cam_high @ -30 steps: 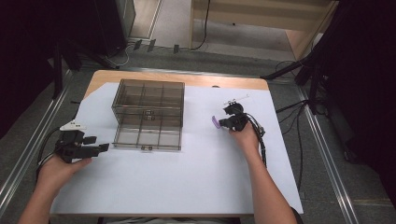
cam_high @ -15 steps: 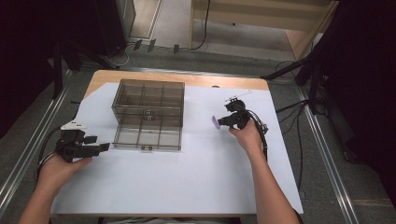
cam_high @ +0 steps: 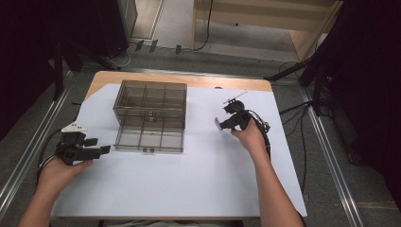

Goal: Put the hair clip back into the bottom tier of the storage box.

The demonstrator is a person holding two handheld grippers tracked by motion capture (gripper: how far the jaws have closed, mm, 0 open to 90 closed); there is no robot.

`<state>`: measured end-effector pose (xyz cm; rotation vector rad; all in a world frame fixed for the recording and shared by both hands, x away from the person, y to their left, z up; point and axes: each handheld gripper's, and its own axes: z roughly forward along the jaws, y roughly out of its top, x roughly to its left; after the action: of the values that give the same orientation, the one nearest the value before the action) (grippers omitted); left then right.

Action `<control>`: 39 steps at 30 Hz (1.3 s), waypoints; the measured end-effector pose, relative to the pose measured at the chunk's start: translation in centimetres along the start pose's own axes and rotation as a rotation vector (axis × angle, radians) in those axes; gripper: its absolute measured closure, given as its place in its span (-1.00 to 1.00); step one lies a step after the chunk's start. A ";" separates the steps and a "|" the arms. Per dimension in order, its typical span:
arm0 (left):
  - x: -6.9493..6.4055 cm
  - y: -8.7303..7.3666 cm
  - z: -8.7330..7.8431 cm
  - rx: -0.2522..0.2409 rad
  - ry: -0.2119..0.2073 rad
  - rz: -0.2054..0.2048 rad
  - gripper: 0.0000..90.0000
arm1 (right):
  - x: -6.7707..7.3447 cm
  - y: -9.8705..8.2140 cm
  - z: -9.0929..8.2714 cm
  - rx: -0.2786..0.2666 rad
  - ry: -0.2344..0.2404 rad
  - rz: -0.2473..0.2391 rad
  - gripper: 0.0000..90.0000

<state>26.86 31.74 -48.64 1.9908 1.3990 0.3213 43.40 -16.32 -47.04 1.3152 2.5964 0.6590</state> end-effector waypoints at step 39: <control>-0.2 -0.8 -0.6 -0.002 0.007 -0.016 -0.20 | 1.2 1.7 3.1 0.087 -0.082 -0.050 0.57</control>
<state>25.87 31.96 -48.74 1.9783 1.4174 0.3225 44.89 -13.51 -48.95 1.2678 2.6091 0.4791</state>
